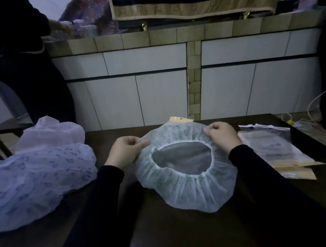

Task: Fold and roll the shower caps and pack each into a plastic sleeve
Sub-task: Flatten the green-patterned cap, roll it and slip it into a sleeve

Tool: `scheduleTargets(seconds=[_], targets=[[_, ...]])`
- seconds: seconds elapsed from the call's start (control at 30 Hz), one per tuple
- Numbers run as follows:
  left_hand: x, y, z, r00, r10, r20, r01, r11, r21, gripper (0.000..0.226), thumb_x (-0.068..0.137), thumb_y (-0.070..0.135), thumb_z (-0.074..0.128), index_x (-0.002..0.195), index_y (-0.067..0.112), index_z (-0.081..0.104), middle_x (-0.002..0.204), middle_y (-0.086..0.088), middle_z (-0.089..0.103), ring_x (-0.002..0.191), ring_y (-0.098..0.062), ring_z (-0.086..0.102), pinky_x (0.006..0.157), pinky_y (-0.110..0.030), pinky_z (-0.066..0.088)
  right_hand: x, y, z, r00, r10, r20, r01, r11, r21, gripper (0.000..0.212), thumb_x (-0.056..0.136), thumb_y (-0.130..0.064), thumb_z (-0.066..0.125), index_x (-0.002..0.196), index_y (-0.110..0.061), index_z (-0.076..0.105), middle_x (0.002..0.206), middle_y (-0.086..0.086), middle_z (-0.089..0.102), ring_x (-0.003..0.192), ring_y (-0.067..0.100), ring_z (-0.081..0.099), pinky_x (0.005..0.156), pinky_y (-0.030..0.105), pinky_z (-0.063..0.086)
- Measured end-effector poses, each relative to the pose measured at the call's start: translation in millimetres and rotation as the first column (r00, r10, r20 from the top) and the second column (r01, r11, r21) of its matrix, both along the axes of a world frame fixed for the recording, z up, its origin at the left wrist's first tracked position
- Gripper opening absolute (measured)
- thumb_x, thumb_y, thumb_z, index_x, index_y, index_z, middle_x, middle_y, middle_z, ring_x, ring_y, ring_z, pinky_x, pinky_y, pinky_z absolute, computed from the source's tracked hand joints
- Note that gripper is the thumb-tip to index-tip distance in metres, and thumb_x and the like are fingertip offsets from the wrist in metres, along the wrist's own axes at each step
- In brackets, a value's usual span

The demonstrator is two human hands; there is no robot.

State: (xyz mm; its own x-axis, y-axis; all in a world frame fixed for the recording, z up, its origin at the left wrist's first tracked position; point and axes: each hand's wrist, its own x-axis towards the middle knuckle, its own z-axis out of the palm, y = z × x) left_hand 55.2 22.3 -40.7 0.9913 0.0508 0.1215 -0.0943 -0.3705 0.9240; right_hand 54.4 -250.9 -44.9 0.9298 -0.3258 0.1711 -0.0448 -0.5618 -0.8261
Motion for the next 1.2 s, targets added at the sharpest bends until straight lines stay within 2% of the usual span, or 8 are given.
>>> scheduleTargets(seconds=[0.2, 0.3, 0.5, 0.6, 0.73, 0.93, 1.03, 1.2], targets=[[0.5, -3.7, -6.5, 0.972, -0.027, -0.235, -0.012, 0.986, -0.166, 0.047, 0.079, 0.061, 0.065, 0.094, 0.017, 0.073, 0.075, 0.001, 0.073, 0.066, -0.016, 0.067, 0.061, -0.031, 0.055, -14.8, 6.5, -5.8, 0.978, -0.203, -0.053, 0.165, 0.898, -0.408, 0.040, 0.093, -0.042, 0.047, 0.126, -0.022, 0.053, 0.127, 0.008, 0.055, 0.116, 0.029, 0.050, 0.092, 0.039, 0.040], [-8.7, -5.4, -12.0, 0.948, -0.042, -0.316, -0.033, 0.973, -0.227, 0.038, 0.090, 0.043, 0.057, 0.098, 0.008, 0.070, 0.066, -0.005, 0.065, 0.056, -0.019, 0.059, 0.059, -0.029, 0.047, -36.1, 22.8, -5.2, 0.987, -0.144, 0.077, 0.162, 0.789, -0.593, 0.047, 0.095, -0.050, 0.038, 0.135, -0.026, 0.046, 0.134, 0.006, 0.048, 0.123, 0.026, 0.042, 0.102, 0.047, 0.031], [-28.4, -20.1, -16.0, 0.983, -0.054, -0.173, -0.021, 0.914, -0.405, 0.022, 0.089, 0.006, 0.063, 0.110, 0.009, 0.057, 0.086, -0.007, 0.062, 0.059, -0.015, 0.056, 0.046, -0.024, 0.048, -66.4, 52.6, -39.7, 0.977, 0.027, -0.214, -0.134, 0.852, -0.505, 0.067, 0.090, -0.071, 0.016, 0.148, -0.037, 0.019, 0.156, 0.004, 0.022, 0.144, 0.027, 0.017, 0.114, 0.059, 0.012], [-25.9, -11.6, -26.6, 0.998, 0.055, -0.041, -0.058, 0.996, -0.064, 0.018, 0.088, 0.016, 0.068, 0.104, 0.018, 0.062, 0.094, -0.003, 0.066, 0.066, -0.014, 0.062, 0.051, -0.025, 0.051, -73.9, 45.7, -49.0, 0.962, 0.108, -0.250, -0.239, 0.775, -0.585, 0.071, 0.088, -0.073, 0.017, 0.150, -0.040, 0.009, 0.161, 0.004, 0.006, 0.148, 0.026, 0.004, 0.114, 0.056, 0.009], [-26.9, 8.8, -28.7, 1.000, 0.022, -0.020, -0.012, 0.908, 0.419, 0.009, 0.086, 0.028, 0.071, 0.094, 0.027, 0.066, 0.085, 0.004, 0.067, 0.062, -0.007, 0.064, 0.052, -0.015, 0.045, -77.0, 25.2, -39.0, 0.925, 0.302, -0.231, -0.379, 0.676, -0.632, 0.068, 0.088, -0.070, 0.029, 0.149, -0.041, 0.015, 0.161, -0.003, 0.003, 0.146, 0.022, 0.009, 0.115, 0.049, 0.015], [-32.7, 16.4, -9.7, 0.970, -0.132, 0.204, 0.008, 0.857, 0.515, 0.022, 0.079, 0.019, 0.070, 0.100, 0.028, 0.068, 0.109, 0.007, 0.056, 0.101, -0.009, 0.052, 0.089, -0.024, 0.040, -83.8, 37.4, -17.3, 0.983, 0.183, -0.028, -0.152, 0.712, -0.685, 0.054, 0.091, -0.061, 0.039, 0.139, -0.035, 0.041, 0.152, -0.002, 0.029, 0.141, 0.019, 0.022, 0.113, 0.052, 0.018], [-36.8, 0.8, -12.9, 0.911, -0.269, 0.313, 0.097, 0.877, 0.470, 0.031, 0.085, 0.032, 0.056, 0.110, 0.021, 0.070, 0.113, 0.012, 0.063, 0.109, -0.007, 0.055, 0.095, -0.021, 0.037, -93.8, 66.6, -25.0, 0.972, 0.124, -0.198, -0.219, 0.776, -0.592, 0.070, 0.086, -0.075, 0.024, 0.144, -0.037, 0.028, 0.155, 0.003, 0.022, 0.143, 0.026, 0.019, 0.112, 0.061, 0.019], [-39.2, 3.2, -44.2, 0.871, -0.487, -0.069, 0.371, 0.558, 0.743, 0.092, 0.071, 0.091, 0.017, 0.150, 0.043, 0.019, 0.157, 0.014, 0.026, 0.140, -0.009, 0.031, 0.116, -0.043, 0.021, -95.3, 55.2, -44.4, 0.903, 0.220, -0.368, -0.412, 0.681, -0.605, 0.095, 0.066, -0.092, 0.020, 0.148, -0.047, -0.001, 0.160, -0.001, -0.012, 0.147, 0.028, -0.007, 0.114, 0.063, 0.003]])
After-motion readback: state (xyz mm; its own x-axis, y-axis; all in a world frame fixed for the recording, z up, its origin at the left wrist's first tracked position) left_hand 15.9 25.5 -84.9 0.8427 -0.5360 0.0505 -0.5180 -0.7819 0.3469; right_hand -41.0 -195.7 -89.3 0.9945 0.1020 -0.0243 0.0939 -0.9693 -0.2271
